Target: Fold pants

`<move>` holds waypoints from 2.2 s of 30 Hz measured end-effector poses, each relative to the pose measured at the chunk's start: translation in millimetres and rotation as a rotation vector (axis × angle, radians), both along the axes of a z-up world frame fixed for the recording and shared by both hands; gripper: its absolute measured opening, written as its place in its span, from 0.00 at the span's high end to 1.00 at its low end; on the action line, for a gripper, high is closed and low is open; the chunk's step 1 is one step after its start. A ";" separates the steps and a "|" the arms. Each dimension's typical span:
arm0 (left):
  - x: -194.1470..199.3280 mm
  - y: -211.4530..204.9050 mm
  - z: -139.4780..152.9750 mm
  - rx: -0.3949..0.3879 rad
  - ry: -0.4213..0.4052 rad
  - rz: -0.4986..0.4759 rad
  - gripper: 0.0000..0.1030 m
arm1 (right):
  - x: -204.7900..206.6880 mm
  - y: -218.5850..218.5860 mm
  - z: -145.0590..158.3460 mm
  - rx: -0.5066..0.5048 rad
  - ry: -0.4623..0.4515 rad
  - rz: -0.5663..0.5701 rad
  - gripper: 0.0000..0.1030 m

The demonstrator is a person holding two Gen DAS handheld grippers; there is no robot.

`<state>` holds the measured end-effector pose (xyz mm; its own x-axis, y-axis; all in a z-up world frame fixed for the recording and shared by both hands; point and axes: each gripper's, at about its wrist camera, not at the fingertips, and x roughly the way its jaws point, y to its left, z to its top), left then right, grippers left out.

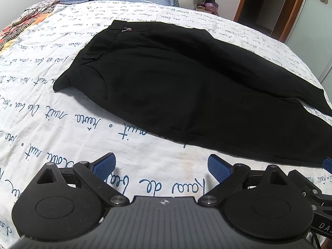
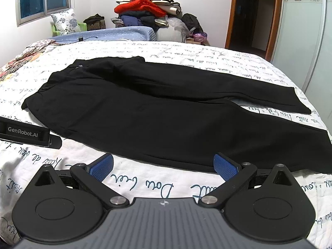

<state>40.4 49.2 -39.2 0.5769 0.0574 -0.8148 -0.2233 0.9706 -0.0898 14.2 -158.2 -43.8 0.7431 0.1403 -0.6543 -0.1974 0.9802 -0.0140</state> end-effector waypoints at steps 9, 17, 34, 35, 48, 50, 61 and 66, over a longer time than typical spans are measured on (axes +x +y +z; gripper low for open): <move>8.6 5.1 -0.8 0.013 0.004 -0.013 0.06 | 8.7 4.0 0.9 -0.018 0.002 0.013 0.00; 75.4 95.6 42.2 0.032 -0.189 -0.071 0.02 | 32.2 6.9 1.2 -0.015 0.006 -0.001 0.00; 292.2 291.9 -29.9 -0.530 -0.135 0.039 0.04 | 67.3 28.4 -18.8 -0.104 0.087 -0.012 0.00; 295.0 288.8 -28.5 -0.556 -0.145 0.010 0.05 | 69.7 29.6 -20.4 -0.103 0.096 -0.012 0.00; 347.7 244.3 -41.7 -0.479 -0.073 -0.112 0.56 | 77.3 42.5 -23.3 -0.132 0.116 0.016 0.00; 350.4 236.5 -41.6 -0.342 -0.040 -0.099 0.93 | 79.2 41.8 -22.6 -0.114 0.123 0.019 0.00; 243.3 181.1 42.0 0.006 -0.538 -0.389 0.92 | 120.7 5.0 35.7 0.223 -0.192 0.484 0.00; 198.3 182.4 63.5 -0.056 -0.674 -0.401 0.92 | 215.8 -5.3 48.0 0.085 -0.168 0.583 0.00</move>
